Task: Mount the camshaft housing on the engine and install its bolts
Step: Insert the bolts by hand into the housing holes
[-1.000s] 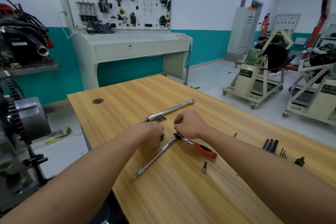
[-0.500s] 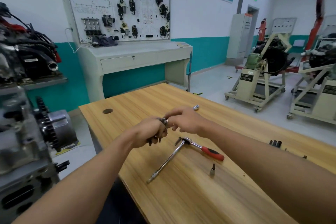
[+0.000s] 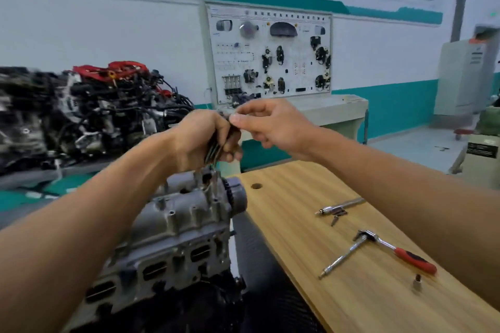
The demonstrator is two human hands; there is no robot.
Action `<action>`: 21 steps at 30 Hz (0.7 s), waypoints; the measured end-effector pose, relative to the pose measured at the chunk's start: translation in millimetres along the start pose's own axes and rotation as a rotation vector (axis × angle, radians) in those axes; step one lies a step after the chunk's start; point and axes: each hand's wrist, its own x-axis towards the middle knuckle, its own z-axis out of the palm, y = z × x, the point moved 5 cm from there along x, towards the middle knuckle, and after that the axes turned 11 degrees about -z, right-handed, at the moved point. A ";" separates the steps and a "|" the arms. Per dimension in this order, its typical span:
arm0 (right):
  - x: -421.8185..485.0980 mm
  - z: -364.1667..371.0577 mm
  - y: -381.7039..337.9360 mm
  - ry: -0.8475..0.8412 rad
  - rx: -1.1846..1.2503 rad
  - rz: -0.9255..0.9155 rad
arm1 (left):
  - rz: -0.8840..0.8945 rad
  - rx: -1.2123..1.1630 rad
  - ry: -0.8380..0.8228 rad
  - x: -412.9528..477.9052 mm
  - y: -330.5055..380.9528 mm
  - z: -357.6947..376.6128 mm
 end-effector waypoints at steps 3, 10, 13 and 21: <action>16.8 56.4 -6.4 -0.046 0.177 0.038 | -0.019 -0.039 0.067 -47.7 -10.6 -40.2; 32.1 141.3 -0.6 0.047 0.265 -0.091 | -0.084 -0.165 0.148 -107.6 -52.1 -101.3; 43.2 131.7 6.1 0.239 0.271 -0.109 | -0.102 -0.195 0.263 -116.9 -70.1 -122.3; 28.8 147.3 35.5 -0.281 -0.469 -0.197 | -0.103 -0.295 0.339 -119.1 -84.4 -154.1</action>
